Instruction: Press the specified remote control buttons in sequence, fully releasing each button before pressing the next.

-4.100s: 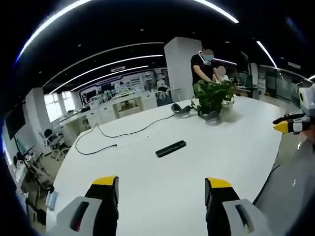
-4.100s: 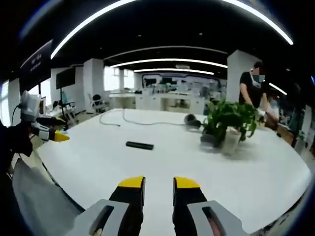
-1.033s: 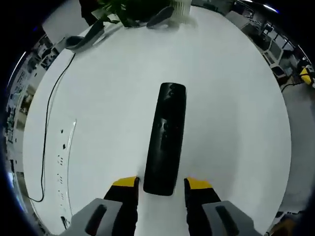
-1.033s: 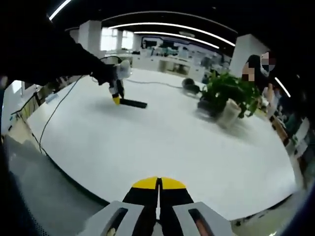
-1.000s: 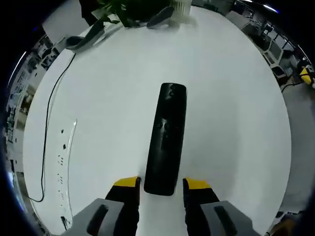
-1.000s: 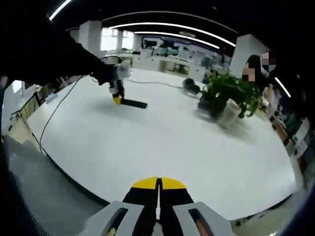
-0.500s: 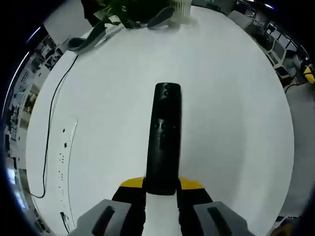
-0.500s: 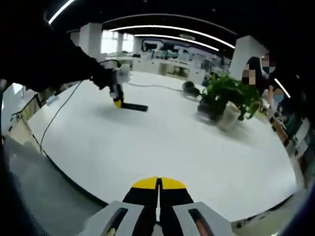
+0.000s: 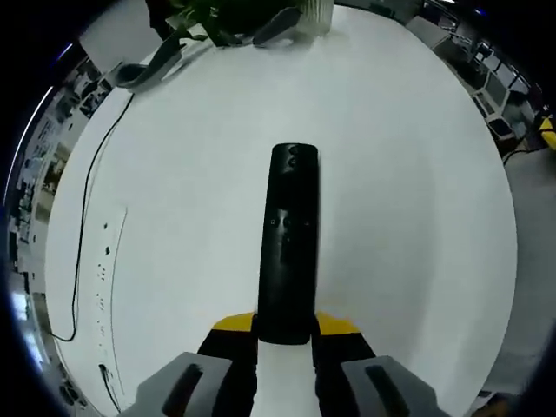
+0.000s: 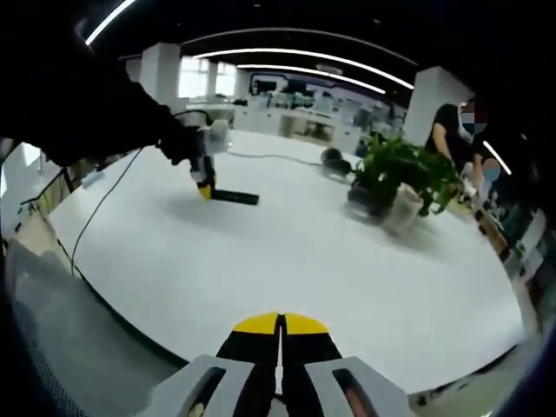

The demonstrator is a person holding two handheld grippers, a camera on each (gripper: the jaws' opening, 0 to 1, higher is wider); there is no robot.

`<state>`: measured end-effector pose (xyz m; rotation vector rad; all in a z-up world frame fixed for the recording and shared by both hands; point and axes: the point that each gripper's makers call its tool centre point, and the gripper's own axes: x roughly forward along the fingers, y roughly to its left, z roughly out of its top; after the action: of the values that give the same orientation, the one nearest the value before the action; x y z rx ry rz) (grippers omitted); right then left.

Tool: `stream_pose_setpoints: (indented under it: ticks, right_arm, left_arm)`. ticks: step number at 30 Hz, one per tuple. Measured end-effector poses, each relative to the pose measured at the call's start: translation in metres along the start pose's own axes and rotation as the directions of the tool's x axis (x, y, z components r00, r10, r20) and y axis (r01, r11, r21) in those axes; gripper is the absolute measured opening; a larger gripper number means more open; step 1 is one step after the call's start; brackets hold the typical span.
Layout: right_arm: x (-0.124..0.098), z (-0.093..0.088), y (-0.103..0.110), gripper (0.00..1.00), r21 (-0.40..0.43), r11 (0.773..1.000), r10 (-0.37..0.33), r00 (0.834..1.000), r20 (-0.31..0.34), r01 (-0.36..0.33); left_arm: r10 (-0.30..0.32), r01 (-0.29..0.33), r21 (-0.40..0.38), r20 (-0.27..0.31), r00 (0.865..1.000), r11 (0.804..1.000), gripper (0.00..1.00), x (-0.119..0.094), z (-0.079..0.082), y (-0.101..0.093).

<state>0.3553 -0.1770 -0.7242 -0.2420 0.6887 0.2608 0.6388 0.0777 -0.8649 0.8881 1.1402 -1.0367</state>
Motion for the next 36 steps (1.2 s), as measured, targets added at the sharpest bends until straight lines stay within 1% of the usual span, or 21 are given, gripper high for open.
stream_pose_setpoints:
  ticks: [3, 10, 14, 16, 18, 26, 30, 36]
  right_arm:
    - [-0.001, 0.0, -0.001, 0.0, 0.007, 1.0, -0.001, 1.0, 0.005, 0.001]
    - [-0.002, 0.001, -0.001, 0.0, 0.013, 1.0, 0.0, 1.0, 0.013, 0.0]
    - [-0.002, 0.002, -0.001, 0.0, 0.015, 1.0, 0.0, 1.0, 0.018, 0.0]
    - [-0.002, 0.002, -0.001, 0.0, 0.015, 1.0, 0.002, 1.0, 0.018, -0.002]
    - [-0.001, 0.002, -0.001, 0.0, 0.014, 1.0, 0.003, 1.0, 0.018, -0.004]
    - [-0.003, 0.003, -0.001, 0.0, 0.032, 0.999, 0.008, 1.0, 0.027, -0.009]
    - [-0.003, 0.004, -0.001, 0.0, 0.028, 1.0, 0.009, 1.0, 0.03, -0.01]
    - [-0.003, 0.004, 0.0, 0.0, 0.031, 0.999, 0.017, 0.999, 0.031, -0.018]
  left_arm:
    - [-0.003, 0.003, 0.01, 0.002, 1.0, 1.0, 0.23, -0.001, -0.001, -0.011]
    - [-0.006, 0.006, 0.006, -0.001, 1.0, 1.0, 0.23, -0.001, -0.002, -0.022]
    - [-0.008, 0.009, 0.029, -0.022, 1.0, 1.0, 0.23, -0.001, -0.001, -0.029]
    - [-0.007, 0.008, 0.033, -0.031, 0.999, 0.999, 0.23, 0.001, -0.003, -0.024]
    - [-0.007, 0.008, 0.038, -0.036, 0.999, 0.999, 0.23, -0.001, -0.004, -0.026]
    - [-0.009, 0.013, 0.06, -0.062, 0.998, 0.998, 0.23, 0.003, -0.005, -0.037]
    - [-0.012, 0.015, 0.051, -0.066, 0.998, 0.999, 0.23, 0.002, -0.006, -0.042]
    - [-0.011, 0.017, 0.07, -0.09, 0.996, 0.997, 0.23, 0.002, -0.007, -0.056]
